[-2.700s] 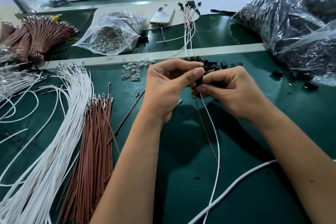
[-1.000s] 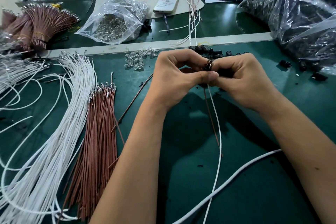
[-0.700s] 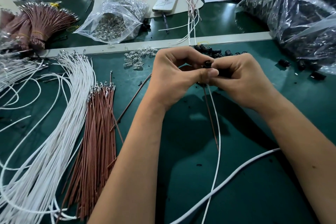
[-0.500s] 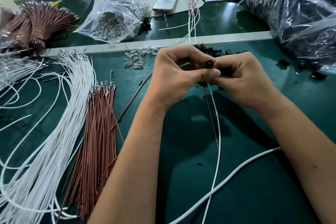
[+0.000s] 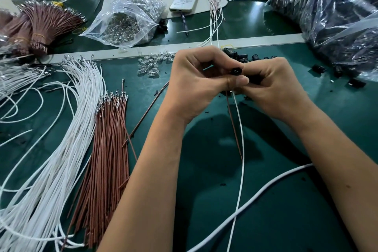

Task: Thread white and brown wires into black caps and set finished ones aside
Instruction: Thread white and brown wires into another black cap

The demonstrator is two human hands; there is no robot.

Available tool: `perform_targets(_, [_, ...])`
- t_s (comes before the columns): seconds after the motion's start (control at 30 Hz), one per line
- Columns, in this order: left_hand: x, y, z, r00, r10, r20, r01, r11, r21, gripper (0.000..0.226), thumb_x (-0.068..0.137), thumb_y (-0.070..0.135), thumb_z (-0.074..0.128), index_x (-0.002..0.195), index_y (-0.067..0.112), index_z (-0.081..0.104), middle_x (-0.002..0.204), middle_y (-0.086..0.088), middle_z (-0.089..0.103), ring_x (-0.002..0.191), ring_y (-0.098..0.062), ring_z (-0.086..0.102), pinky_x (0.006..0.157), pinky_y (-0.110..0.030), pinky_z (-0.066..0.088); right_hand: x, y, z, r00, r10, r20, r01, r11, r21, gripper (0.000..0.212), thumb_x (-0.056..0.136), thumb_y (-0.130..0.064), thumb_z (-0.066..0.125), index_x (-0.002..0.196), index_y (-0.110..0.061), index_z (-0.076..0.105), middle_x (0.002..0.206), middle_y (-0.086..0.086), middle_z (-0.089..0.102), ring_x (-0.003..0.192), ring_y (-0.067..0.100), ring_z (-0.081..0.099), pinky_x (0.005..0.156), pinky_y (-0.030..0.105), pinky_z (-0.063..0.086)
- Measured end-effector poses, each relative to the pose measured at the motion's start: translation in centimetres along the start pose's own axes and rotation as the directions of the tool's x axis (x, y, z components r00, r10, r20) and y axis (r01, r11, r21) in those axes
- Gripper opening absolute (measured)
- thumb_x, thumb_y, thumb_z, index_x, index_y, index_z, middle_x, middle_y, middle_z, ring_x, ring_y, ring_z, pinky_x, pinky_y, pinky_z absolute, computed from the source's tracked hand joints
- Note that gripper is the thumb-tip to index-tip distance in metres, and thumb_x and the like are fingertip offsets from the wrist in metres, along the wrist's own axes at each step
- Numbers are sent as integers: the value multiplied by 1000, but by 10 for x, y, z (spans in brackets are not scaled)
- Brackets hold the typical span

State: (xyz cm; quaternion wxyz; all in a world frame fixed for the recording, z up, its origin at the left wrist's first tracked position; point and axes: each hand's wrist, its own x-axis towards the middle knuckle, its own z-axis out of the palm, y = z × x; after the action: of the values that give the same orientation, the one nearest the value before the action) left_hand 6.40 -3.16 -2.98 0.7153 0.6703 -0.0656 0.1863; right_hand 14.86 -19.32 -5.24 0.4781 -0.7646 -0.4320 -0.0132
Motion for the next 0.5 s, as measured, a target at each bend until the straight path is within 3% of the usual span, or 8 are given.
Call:
perform_targets(0.07, [0, 0, -1, 1000, 13, -6, -13, 1000, 15, 29, 64, -14, 84, 81, 4, 70, 75, -15, 66, 74, -26, 56, 73, -44, 54, 0, -2, 1, 999, -31, -38, 32, 999, 7, 17, 92, -15, 75, 81, -27, 75, 68, -19, 67, 70, -7, 56, 62, 24, 46])
perform_targets(0.13, [1, -1, -2, 999, 30, -12, -29, 999, 40, 29, 65, -12, 85, 80, 6, 69, 76, -9, 68, 74, -25, 56, 73, -39, 53, -1, -5, 2, 995, -66, -80, 66, 998, -1, 24, 92, -15, 76, 82, -35, 70, 68, -19, 66, 67, -7, 56, 63, 17, 44])
perform_targets(0.27, [2, -3, -3, 998, 60, -21, -58, 994, 95, 30, 65, -10, 86, 84, 8, 71, 82, -23, 69, 76, -33, 60, 76, -52, 56, 0, -6, -1, 984, -120, -130, 113, 992, -60, 7, 91, -1, 75, 92, -7, 78, 81, 9, 73, 74, 21, 68, 66, 38, 53])
perform_targets(0.37, [3, -7, -5, 997, 75, 4, -74, 982, 175, 28, 69, -5, 86, 94, 4, 75, 90, -25, 70, 83, -43, 64, 78, -55, 58, 0, -6, 1, 976, -157, -153, 138, 982, -128, 5, 89, 2, 74, 87, -1, 78, 77, 6, 70, 70, 21, 66, 63, 40, 52])
perform_targets(0.5, [5, -11, -6, 997, 70, -13, -66, 977, 202, 27, 70, -6, 85, 95, 1, 76, 83, -16, 70, 77, -29, 66, 78, -48, 59, 0, -8, 0, 973, -184, -141, 154, 967, -200, 8, 88, 4, 71, 81, 2, 75, 74, 12, 69, 66, 28, 64, 60, 41, 49])
